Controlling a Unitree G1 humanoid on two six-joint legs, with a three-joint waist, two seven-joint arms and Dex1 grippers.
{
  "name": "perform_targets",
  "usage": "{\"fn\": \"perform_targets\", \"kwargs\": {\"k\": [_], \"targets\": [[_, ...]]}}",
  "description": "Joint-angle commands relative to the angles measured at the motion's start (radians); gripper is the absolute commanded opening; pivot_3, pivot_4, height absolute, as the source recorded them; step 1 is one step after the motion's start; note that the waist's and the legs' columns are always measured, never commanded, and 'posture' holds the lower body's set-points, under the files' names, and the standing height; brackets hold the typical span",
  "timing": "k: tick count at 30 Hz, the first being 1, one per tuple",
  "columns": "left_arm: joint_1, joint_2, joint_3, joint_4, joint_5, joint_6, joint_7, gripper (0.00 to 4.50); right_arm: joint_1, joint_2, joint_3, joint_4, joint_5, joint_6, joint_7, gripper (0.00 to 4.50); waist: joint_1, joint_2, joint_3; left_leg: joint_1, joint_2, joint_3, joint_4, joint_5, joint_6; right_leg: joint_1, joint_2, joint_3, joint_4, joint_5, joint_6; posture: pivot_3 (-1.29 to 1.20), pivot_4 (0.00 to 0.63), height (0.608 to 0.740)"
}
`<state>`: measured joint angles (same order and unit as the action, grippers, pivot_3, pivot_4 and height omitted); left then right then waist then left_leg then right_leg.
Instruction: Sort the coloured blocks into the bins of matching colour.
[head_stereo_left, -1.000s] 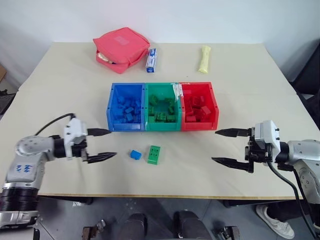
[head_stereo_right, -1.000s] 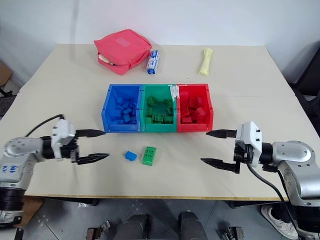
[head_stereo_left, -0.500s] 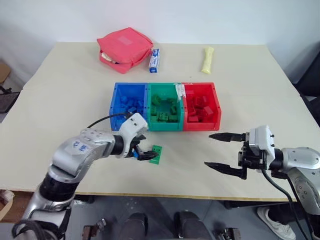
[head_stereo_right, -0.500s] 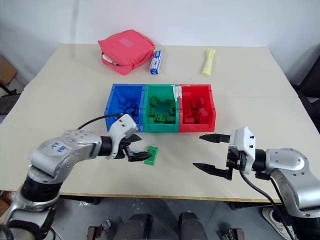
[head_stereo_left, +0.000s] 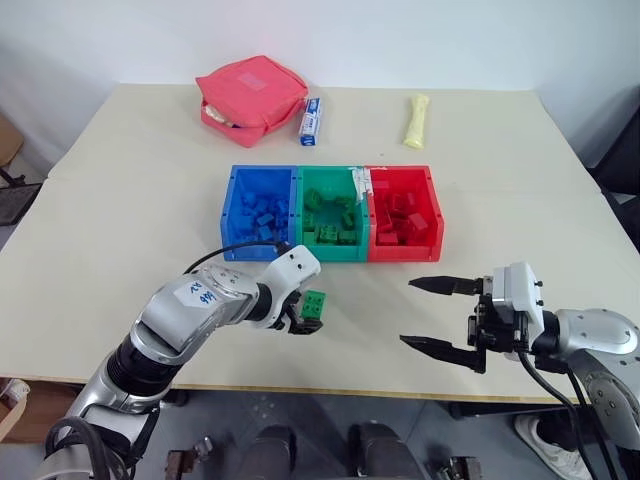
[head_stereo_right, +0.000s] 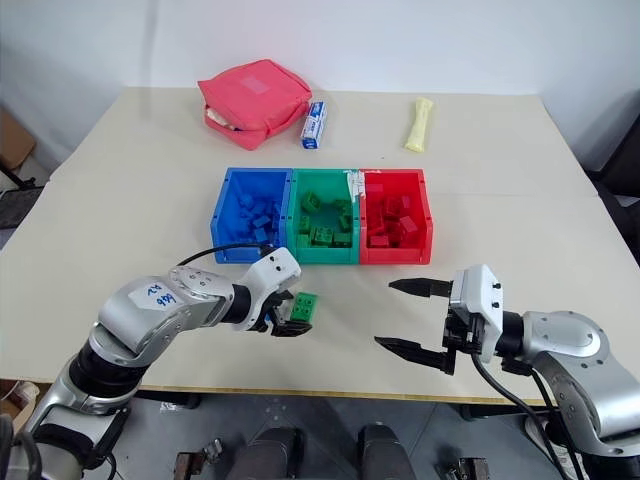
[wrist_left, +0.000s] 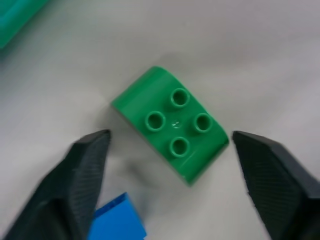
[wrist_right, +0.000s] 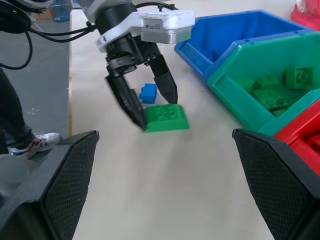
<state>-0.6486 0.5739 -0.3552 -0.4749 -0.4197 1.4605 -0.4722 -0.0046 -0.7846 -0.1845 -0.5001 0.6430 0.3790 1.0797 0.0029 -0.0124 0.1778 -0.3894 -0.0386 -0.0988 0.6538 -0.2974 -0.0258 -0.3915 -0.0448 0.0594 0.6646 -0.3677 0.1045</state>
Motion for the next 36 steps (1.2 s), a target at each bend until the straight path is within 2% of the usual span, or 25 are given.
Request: {"fn": "perform_targets", "kwargs": {"k": [1, 5, 6, 8, 10, 12, 17, 22, 26, 32, 33, 36], "targets": [[0.031, 0.008, -0.024, 0.007, 0.000, -0.015, -0.005, 2.79, 0.014, -0.008, -0.020, -0.046, 0.015, -0.020, 0.007, 4.50, 0.000, 0.000, 0.000, 0.000, 0.000, 0.000, 0.000, 0.000, 0.000, 0.000, 0.000, 0.000, 0.000, 0.000, 0.000, 0.00, 0.150, 0.740], [0.041, -0.028, 0.017, 0.021, -0.013, -0.092, -0.019, 1.58, 0.026, 0.000, -0.021, -0.037, 0.000, -0.039, -0.001, 4.50, 0.003, 0.000, 0.000, 0.000, 0.000, 0.000, 0.000, 0.000, 0.000, 0.001, 0.000, 0.000, 0.000, 0.000, 0.000, 0.00, 0.150, 0.740], [0.039, -0.054, 0.069, 0.023, -0.059, -0.090, -0.053, 1.45, 0.034, 0.000, -0.026, -0.038, -0.002, -0.042, -0.001, 4.50, 0.005, 0.000, 0.000, 0.000, 0.000, 0.000, 0.000, 0.000, 0.000, 0.001, 0.000, 0.000, 0.000, 0.000, 0.000, 0.00, 0.150, 0.740], [0.036, -0.049, 0.125, 0.026, -0.094, -0.146, -0.113, 1.44, 0.050, 0.000, -0.040, -0.042, -0.003, -0.048, -0.008, 4.50, 0.014, 0.000, 0.000, 0.000, 0.000, 0.000, 0.001, 0.000, 0.000, 0.000, 0.000, 0.000, 0.000, 0.000, 0.000, 0.00, 0.150, 0.740], [0.045, 0.016, 0.131, 0.042, -0.074, -0.303, -0.203, 1.44, 0.081, 0.004, -0.063, -0.054, 0.004, -0.051, -0.023, 4.50, 0.019, 0.000, 0.000, -0.001, 0.000, 0.000, 0.002, 0.000, 0.000, 0.000, 0.000, 0.000, -0.001, 0.000, 0.000, 0.00, 0.150, 0.740], [0.055, 0.032, 0.159, 0.089, -0.053, -0.476, -0.267, 1.44, 0.120, 0.027, -0.092, -0.072, 0.006, -0.062, -0.055, 4.50, 0.019, 0.000, 0.000, -0.001, 0.000, 0.000, 0.001, 0.000, 0.000, 0.000, 0.000, 0.000, -0.001, 0.000, 0.000, 0.00, 0.150, 0.740], [0.001, -0.096, 0.236, 0.267, 0.023, -0.852, -0.240, 1.44, 0.201, 0.114, -0.172, -0.125, 0.000, -0.084, -0.187, 4.50, 0.027, 0.000, 0.000, 0.000, 0.000, 0.000, 0.002, 0.000, 0.000, 0.001, 0.000, 0.000, -0.002, 0.001, 0.001, 0.00, 0.150, 0.740], [-0.134, -0.167, 0.169, 0.521, 0.188, -1.120, -0.233, 1.44, 0.205, 0.183, -0.302, -0.124, 0.017, -0.080, -0.349, 4.50, 0.028, 0.000, 0.000, -0.001, -0.001, 0.001, 0.004, 0.000, 0.001, 0.001, 0.000, 0.000, -0.002, 0.001, 0.002, 0.00, 0.150, 0.740], [-0.254, -0.225, 0.162, 0.753, 0.289, -1.126, -0.129, 1.44, 0.181, 0.200, -0.336, -0.122, 0.019, -0.072, -0.425, 4.50, 0.024, -0.001, 0.000, -0.001, -0.001, 0.002, 0.004, -0.001, 0.001, 0.001, 0.000, 0.000, 0.000, 0.001, 0.003, 0.00, 0.150, 0.740], [-0.285, -0.222, 0.157, 0.764, 0.302, -1.018, -0.185, 1.44, 0.186, 0.192, -0.326, -0.127, 0.016, -0.081, -0.425, 4.50, 0.012, -0.001, 0.000, -0.001, -0.001, 0.004, 0.002, -0.001, 0.002, -0.003, 0.001, 0.000, 0.008, 0.001, 0.003, 0.00, 0.150, 0.740], [-0.285, -0.218, 0.155, 0.755, 0.312, -1.001, -0.181, 2.16, 0.187, 0.192, -0.325, -0.126, 0.016, -0.082, -0.423, 4.50, 0.013, -0.001, 0.000, -0.001, -0.001, 0.004, 0.002, -0.001, 0.002, -0.003, 0.001, 0.000, 0.008, 0.001, 0.003, 0.00, 0.150, 0.740], [-0.251, -0.197, 0.194, 0.678, 0.278, -1.011, -0.215, 2.99, 0.174, 0.186, -0.322, -0.111, 0.017, -0.088, -0.409, 4.50, 0.012, -0.001, 0.000, -0.001, -0.001, 0.004, 0.004, -0.001, 0.002, -0.003, 0.001, 0.000, 0.006, 0.001, 0.003, 0.00, 0.150, 0.740]]}}
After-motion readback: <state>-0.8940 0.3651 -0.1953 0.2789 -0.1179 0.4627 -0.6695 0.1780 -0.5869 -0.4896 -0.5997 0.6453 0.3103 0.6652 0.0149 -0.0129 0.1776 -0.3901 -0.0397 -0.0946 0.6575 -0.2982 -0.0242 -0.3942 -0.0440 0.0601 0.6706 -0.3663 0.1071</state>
